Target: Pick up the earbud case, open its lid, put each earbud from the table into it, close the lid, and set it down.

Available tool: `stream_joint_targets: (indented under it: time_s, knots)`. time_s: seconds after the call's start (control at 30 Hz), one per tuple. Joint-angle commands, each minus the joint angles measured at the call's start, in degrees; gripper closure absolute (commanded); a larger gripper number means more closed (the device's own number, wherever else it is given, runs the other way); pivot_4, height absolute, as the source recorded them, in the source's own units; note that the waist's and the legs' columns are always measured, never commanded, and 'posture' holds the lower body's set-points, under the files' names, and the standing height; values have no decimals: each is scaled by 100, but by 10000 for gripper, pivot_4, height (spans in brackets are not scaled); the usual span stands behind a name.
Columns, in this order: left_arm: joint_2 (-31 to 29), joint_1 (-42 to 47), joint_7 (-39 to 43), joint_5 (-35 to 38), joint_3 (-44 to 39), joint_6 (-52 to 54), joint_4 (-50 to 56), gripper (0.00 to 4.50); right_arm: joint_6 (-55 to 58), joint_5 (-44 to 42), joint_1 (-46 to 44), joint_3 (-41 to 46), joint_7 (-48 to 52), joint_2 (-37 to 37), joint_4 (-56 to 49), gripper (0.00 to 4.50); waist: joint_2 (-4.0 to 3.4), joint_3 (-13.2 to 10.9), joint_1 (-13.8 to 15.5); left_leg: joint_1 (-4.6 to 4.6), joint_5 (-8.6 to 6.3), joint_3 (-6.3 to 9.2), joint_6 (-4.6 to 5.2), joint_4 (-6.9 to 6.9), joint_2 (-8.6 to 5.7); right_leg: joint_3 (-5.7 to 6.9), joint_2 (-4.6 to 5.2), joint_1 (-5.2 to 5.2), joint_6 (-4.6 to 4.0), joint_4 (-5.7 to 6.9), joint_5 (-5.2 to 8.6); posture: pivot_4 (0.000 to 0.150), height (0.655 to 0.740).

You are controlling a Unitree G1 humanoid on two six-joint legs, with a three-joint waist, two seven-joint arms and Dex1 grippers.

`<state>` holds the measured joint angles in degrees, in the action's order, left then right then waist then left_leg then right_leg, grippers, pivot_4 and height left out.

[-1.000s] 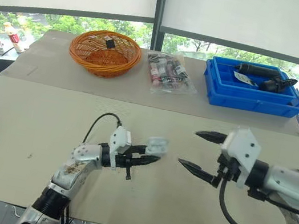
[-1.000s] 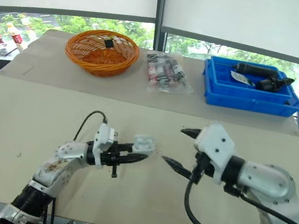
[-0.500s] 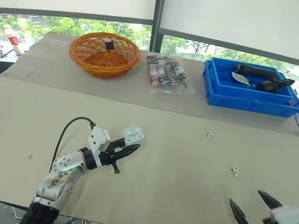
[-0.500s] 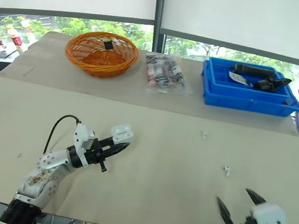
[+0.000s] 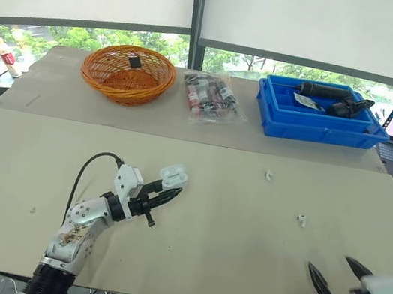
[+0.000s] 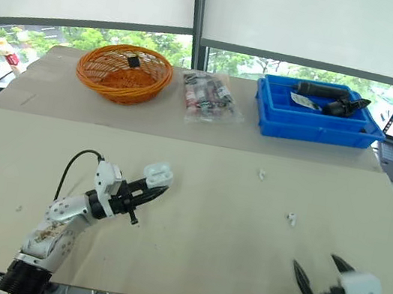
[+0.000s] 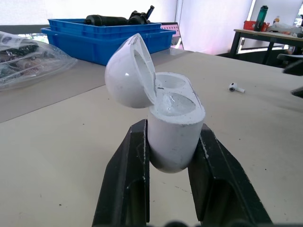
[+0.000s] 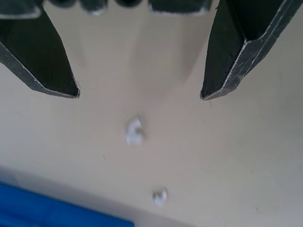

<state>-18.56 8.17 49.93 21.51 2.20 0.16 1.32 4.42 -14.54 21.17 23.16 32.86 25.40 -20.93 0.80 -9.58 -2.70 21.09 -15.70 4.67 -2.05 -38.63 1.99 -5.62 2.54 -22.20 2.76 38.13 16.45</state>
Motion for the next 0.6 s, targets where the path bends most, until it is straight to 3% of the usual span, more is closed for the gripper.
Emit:
stream_joint_targets:
  time_s: [0.03,0.33,0.6]
  knots:
    - [-57,13,-36,-3,-8,25,190,39079,663,225,-893,-458,-528,51,-180,0,-2,1,24,1,0,1,0,0,0,2,0,-1,0,0,0,1500,7114]
    - [-89,-29,-107,-13,59,127,323,39079,2453,810,-3964,-1414,-1864,-449,1316,0,-1,-1,61,21,0,5,0,-1,-6,5,8,-19,6,-8,-4,1500,7114]
    - [-99,-40,-106,-39,110,179,387,39079,2095,1044,-5496,-1531,-2366,-753,3649,0,-2,-1,42,26,0,4,0,-1,-5,6,9,-27,5,-5,-4,1500,7114]
